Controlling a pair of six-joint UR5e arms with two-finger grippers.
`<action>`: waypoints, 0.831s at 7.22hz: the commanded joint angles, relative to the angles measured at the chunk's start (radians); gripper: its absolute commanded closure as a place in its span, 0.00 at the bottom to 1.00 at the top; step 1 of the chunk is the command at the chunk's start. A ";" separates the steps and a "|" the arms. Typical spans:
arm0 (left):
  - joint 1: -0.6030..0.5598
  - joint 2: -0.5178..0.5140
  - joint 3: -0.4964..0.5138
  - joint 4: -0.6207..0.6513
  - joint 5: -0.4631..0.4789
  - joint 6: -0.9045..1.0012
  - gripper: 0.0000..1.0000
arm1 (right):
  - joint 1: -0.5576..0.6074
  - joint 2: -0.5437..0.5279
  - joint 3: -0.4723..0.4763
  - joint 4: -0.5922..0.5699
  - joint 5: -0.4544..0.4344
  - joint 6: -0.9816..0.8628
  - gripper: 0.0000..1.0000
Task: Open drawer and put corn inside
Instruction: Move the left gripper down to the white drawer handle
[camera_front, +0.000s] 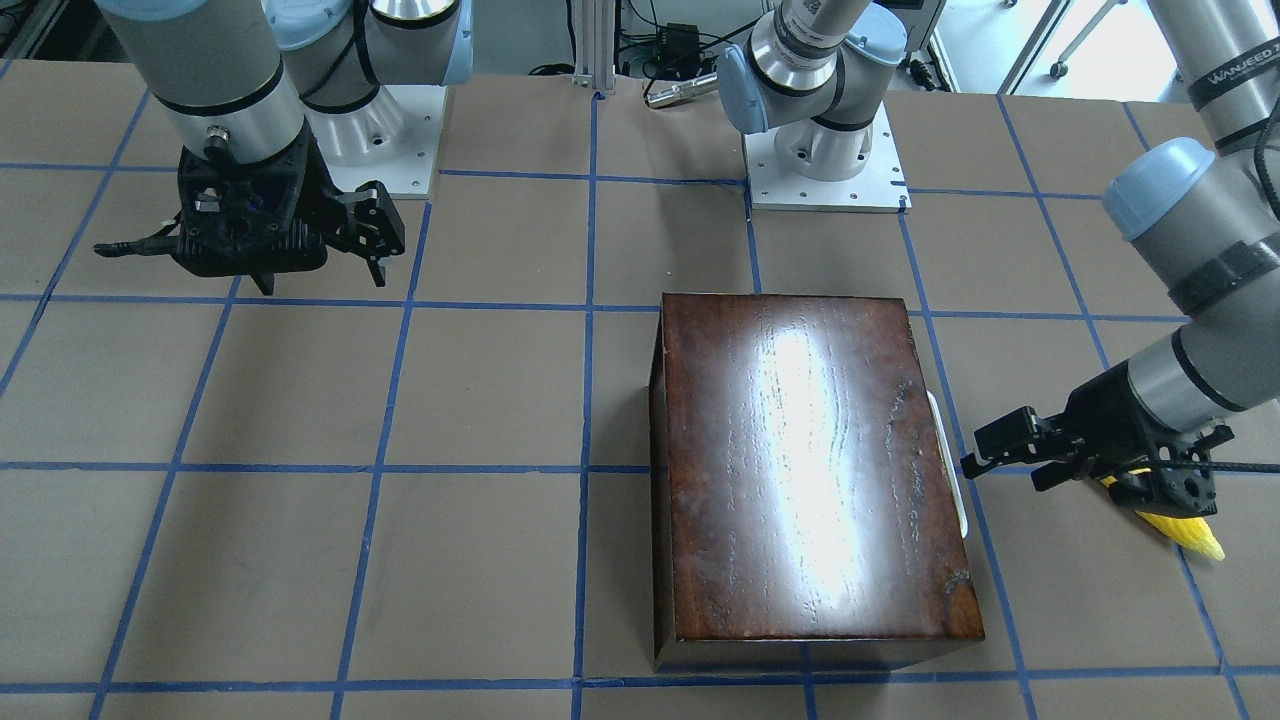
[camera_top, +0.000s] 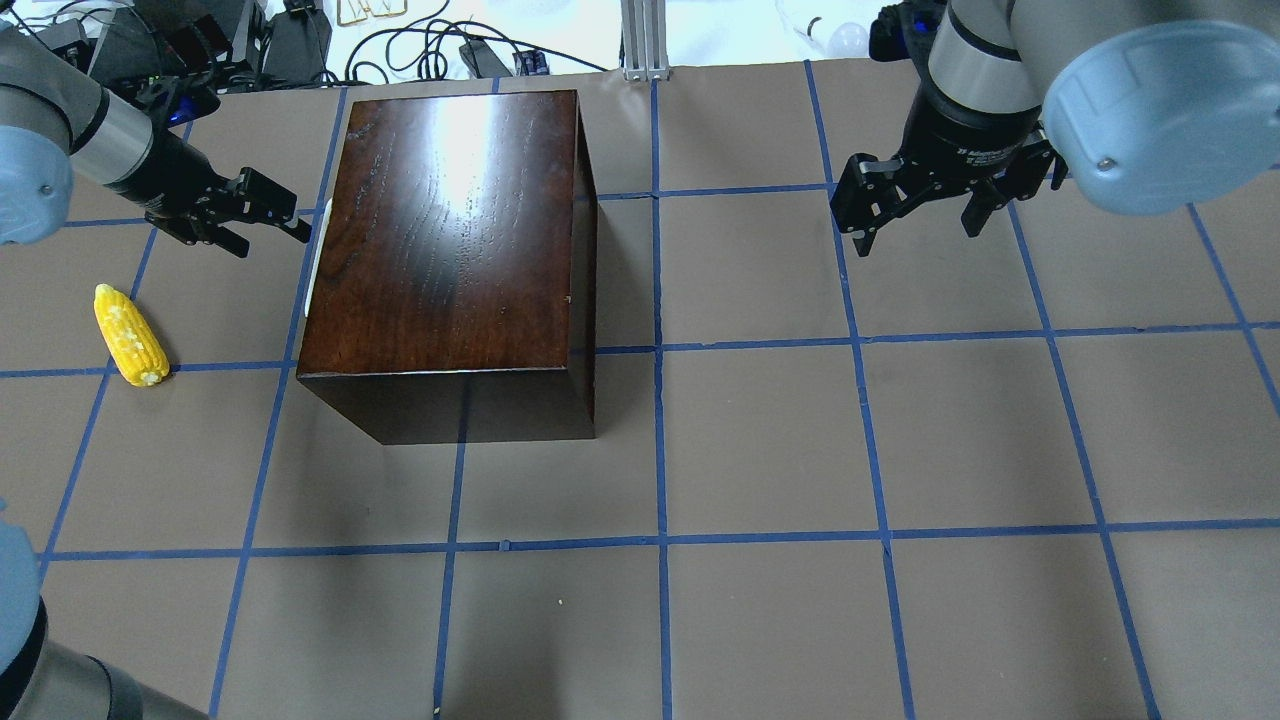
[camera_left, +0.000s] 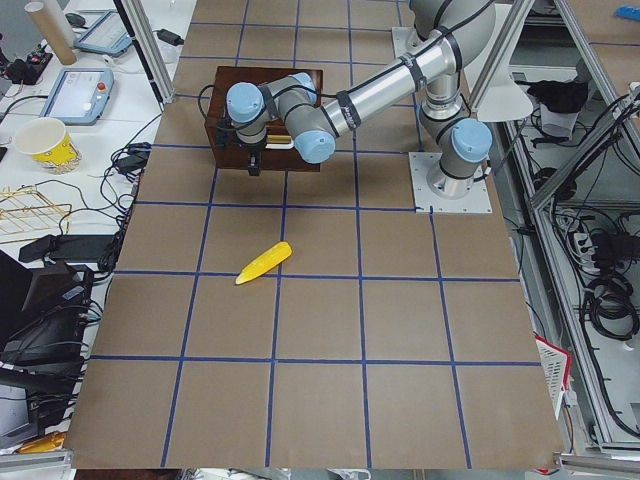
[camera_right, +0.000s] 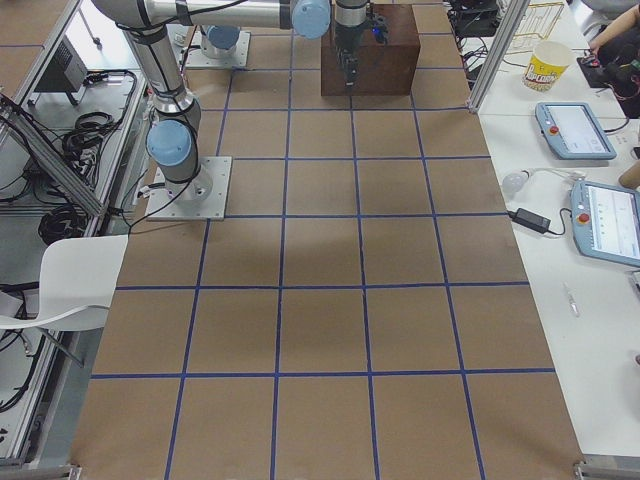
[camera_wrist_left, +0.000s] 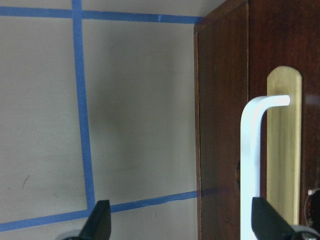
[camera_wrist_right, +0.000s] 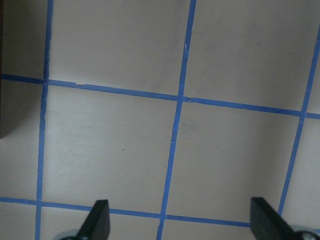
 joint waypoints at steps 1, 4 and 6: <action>-0.003 -0.016 -0.002 0.001 -0.078 0.010 0.00 | -0.003 0.000 0.000 0.000 0.000 0.000 0.00; -0.002 -0.039 -0.007 0.001 -0.075 0.036 0.00 | -0.003 0.000 0.000 0.000 0.000 0.000 0.00; -0.002 -0.047 -0.007 0.001 -0.077 0.034 0.00 | -0.003 0.000 0.002 0.000 0.000 0.000 0.00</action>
